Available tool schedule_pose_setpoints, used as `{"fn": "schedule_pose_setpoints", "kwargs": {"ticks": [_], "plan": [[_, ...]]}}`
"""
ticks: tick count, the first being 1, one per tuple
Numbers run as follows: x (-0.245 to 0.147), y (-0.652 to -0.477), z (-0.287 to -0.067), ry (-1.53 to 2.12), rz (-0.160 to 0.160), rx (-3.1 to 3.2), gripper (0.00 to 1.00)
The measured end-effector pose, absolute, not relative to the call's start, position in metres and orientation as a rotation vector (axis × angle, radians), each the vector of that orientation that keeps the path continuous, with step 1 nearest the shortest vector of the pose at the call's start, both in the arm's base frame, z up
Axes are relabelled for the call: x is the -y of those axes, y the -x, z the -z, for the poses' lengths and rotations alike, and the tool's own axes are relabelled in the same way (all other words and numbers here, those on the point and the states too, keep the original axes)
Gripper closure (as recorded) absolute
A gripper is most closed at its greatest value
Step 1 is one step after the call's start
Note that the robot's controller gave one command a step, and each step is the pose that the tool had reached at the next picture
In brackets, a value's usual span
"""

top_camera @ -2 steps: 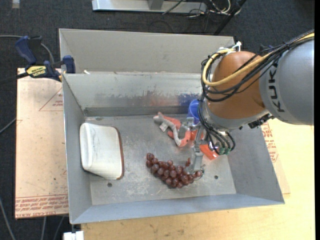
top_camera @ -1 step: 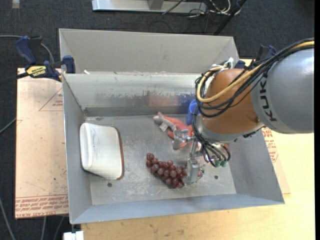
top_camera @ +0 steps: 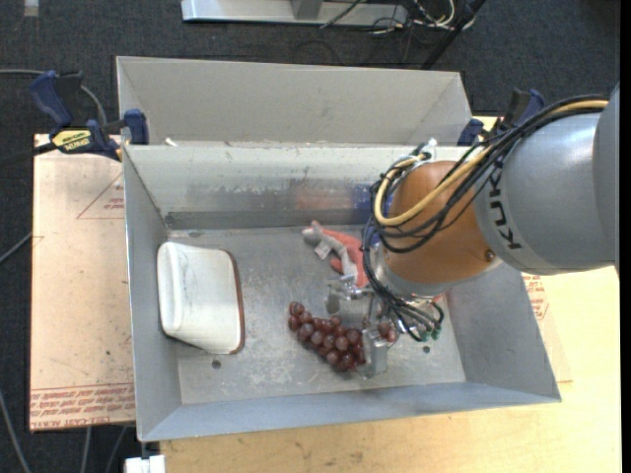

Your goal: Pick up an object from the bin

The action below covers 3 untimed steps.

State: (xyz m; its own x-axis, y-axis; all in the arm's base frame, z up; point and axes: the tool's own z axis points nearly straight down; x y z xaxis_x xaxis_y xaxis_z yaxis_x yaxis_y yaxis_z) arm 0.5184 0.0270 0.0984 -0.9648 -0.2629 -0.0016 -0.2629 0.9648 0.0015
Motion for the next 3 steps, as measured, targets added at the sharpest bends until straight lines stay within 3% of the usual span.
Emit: {"fn": "schedule_pose_setpoints", "kwargs": {"ticks": [1,2,3], "plan": [[-0.035,-0.53,-0.07,0.525,-0.003,-3.092,1.0],[-0.035,-0.53,-0.07,0.525,-0.004,-3.092,1.0],[-0.028,-0.525,-0.182,0.471,-0.005,-3.099,1.0]]}}
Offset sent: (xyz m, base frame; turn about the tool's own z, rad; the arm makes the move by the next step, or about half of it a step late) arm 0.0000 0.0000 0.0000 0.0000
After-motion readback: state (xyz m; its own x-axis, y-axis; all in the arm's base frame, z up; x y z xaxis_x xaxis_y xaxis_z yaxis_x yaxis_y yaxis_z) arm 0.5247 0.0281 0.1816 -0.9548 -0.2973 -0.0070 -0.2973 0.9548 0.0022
